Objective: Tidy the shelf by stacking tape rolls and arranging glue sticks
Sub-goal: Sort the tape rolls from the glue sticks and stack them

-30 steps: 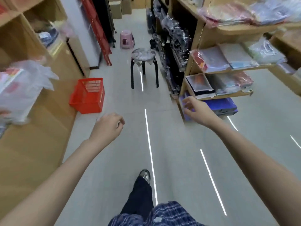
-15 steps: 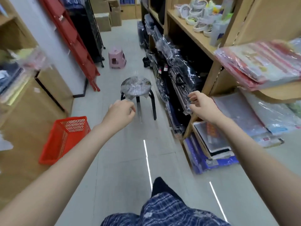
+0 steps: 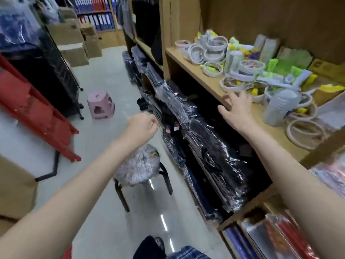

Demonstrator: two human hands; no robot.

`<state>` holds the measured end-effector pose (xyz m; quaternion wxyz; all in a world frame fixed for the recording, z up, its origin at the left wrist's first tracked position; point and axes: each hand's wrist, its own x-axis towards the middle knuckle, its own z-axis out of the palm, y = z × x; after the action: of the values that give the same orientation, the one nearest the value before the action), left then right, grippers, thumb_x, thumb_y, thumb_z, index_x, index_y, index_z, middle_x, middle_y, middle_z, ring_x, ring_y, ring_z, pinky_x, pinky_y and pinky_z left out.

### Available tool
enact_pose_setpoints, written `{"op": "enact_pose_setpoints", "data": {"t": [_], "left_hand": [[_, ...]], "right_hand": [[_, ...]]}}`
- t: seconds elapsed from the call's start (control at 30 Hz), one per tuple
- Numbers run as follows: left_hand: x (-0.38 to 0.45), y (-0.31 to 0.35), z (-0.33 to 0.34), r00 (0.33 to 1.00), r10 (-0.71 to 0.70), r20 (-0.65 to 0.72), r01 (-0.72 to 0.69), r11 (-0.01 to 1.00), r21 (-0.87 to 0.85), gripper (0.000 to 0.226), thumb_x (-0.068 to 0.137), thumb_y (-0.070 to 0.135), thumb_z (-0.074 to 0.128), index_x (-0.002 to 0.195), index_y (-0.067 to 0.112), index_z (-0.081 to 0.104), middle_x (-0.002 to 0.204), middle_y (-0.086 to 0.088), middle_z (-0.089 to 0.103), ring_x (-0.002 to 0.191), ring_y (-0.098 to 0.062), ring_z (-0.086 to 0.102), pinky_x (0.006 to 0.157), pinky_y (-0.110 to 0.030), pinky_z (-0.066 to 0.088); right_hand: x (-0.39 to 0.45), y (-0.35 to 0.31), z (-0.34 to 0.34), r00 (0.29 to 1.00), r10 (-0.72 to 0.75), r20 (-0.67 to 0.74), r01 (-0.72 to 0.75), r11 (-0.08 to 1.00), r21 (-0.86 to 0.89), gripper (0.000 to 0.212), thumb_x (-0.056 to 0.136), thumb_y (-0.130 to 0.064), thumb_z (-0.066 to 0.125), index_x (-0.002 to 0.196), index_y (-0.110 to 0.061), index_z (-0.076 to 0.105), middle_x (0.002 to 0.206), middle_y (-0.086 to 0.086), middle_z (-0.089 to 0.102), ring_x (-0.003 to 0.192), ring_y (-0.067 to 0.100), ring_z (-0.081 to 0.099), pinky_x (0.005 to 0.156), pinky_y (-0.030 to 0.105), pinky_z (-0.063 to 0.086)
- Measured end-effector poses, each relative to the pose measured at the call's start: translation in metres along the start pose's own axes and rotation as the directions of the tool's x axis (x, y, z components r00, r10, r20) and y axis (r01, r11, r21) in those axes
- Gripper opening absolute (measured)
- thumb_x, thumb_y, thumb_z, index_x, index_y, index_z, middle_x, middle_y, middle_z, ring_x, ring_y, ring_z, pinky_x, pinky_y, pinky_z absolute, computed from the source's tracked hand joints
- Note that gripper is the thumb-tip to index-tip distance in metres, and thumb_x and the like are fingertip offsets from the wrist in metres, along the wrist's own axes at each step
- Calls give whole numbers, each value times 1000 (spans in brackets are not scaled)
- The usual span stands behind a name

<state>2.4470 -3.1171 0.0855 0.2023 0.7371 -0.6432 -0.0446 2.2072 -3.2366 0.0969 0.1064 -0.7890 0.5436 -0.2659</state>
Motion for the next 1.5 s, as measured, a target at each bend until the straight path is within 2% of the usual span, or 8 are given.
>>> {"op": "enact_pose_setpoints", "data": {"t": [0.17,0.3,0.73,0.93,1.03,1.2,1.33,1.5], "left_hand": [[150,-9,14,980,180,87,-177,984,-36,18,87,15,48,84,11,66,98,-8,63,94,-30,56,84,-43,46],[227,5,33,964,261,40,-258,964,-70,20,90,17,48,97,13,66,118,-4,58,109,-26,50,92,-37,38],[381,-29,46,945,324,-48,-325,945,-32,28,86,14,53,113,9,58,126,-8,52,117,-29,44,96,-41,33],[451,-30,71,887,453,-94,-455,890,-5,60,78,50,36,119,12,56,127,-10,53,115,-35,46,96,-50,38],[497,-37,80,885,458,-81,-463,885,-56,68,77,62,30,122,18,54,128,-6,51,122,-31,40,101,-48,30],[568,-47,105,737,675,14,-675,738,-20,74,75,71,23,122,21,52,118,3,56,115,-19,48,100,-38,19],[612,-53,118,676,735,60,-676,650,-347,66,78,64,36,120,16,51,112,-1,58,105,-19,55,95,-40,39],[623,-50,128,480,875,-57,-761,383,-524,43,88,46,42,117,17,55,111,9,51,106,-10,50,93,-38,41]], "right_hand": [[87,15,-4,989,129,-74,-140,977,-161,39,85,-24,57,120,-7,54,127,23,43,123,37,33,100,40,27],[140,32,1,978,170,-121,-193,957,-218,44,87,-25,57,126,-7,48,131,20,40,122,35,31,100,47,30],[270,31,46,999,52,-3,-51,954,-295,48,87,-30,56,129,-11,42,139,11,31,130,28,21,106,42,19],[315,39,64,998,53,20,-44,947,-320,51,88,-35,57,131,-15,40,142,10,27,133,27,18,108,40,17],[348,38,74,998,58,-4,-56,945,-324,51,86,-36,59,129,-16,40,141,9,28,133,27,21,108,40,19],[406,39,100,988,149,-27,-150,940,-305,60,82,-49,59,133,-24,39,135,3,38,129,23,28,107,38,17],[433,41,111,970,243,-25,-241,938,-251,65,80,-42,65,135,-25,37,128,-1,50,125,18,41,107,41,26],[433,40,108,967,241,-89,-253,951,-177,66,75,-28,74,133,-18,45,123,3,57,117,20,51,100,36,38]]}}
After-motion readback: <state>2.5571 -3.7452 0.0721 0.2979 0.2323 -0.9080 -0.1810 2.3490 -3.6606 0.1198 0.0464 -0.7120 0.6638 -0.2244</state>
